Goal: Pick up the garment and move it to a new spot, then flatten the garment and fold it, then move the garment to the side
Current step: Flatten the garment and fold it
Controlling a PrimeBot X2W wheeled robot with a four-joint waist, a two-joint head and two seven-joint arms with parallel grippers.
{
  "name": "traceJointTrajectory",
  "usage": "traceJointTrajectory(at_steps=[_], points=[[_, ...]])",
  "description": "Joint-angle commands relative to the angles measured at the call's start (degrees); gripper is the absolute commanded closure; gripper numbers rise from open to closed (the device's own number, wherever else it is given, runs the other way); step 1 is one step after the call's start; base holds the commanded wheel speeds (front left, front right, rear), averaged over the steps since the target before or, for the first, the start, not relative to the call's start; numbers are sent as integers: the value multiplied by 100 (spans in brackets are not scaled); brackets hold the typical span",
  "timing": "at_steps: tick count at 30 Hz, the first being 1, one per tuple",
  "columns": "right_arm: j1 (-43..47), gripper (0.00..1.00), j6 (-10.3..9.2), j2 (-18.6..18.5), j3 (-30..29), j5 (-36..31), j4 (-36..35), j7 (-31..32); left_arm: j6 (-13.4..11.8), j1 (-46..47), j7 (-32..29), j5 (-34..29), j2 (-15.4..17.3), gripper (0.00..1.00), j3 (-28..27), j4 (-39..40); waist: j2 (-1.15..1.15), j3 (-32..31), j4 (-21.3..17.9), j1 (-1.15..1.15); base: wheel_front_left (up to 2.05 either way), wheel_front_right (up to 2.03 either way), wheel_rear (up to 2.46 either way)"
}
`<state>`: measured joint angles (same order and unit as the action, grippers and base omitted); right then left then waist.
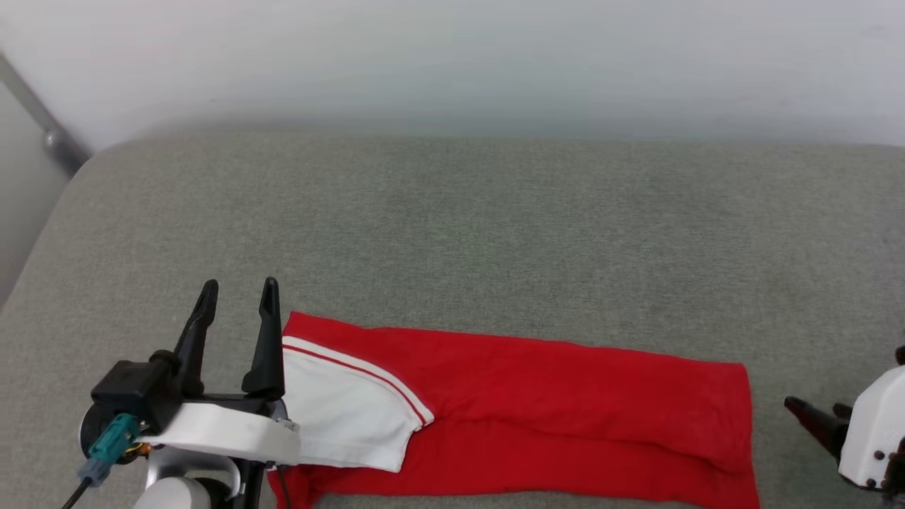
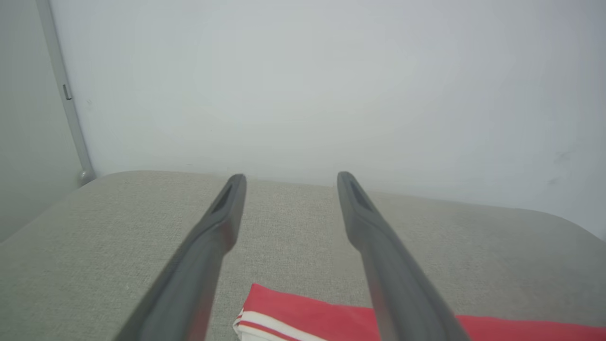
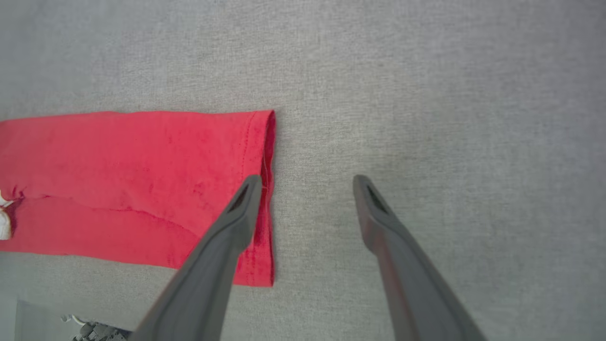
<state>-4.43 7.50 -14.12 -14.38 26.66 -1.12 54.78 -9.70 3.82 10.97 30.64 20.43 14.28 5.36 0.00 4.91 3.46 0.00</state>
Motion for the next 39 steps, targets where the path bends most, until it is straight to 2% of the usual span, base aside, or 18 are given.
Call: traceJointTrajectory(at_steps=[1,7,14,15,16,17,25,30,34,39], points=[[31,0,-2,86,-24,29,73,58,-13,118,55,-93,-32,0,45,38,0,188,213,0,0,0,0],[-125,0,-2,391,80,-1,572,268,53,266,149,-263,-141,0,281,82,0,491,508,0,0,0,0],[-216,0,-2,590,310,168,1470,339,133,384,194,-230,-220,0,366,59,0,635,593,0,0,0,0],[-228,50,-2,602,361,213,1527,345,142,385,188,-231,-210,0,376,50,0,644,586,0,0,0,0],[-245,85,-2,607,413,259,1569,353,143,395,187,-232,-210,0,383,41,0,648,577,0,0,0,0],[-278,100,-2,610,464,303,1593,349,136,407,191,-237,-210,0,382,34,0,643,562,0,0,0,0],[-517,100,-1,278,737,535,1343,199,135,302,95,-246,-136,0,449,-45,0,389,406,0,0,0,0],[-627,100,-2,2,821,661,1164,205,37,203,-27,-367,-26,0,512,-71,0,154,272,0,0,0,0],[-618,100,-2,-193,547,753,1039,404,-86,94,-138,-512,65,0,559,-23,0,56,136,0,0,0,0],[-601,100,-2,-406,-192,538,781,684,-244,-26,-215,-622,150,0,576,50,0,-5,-43,0,0,0,0]])
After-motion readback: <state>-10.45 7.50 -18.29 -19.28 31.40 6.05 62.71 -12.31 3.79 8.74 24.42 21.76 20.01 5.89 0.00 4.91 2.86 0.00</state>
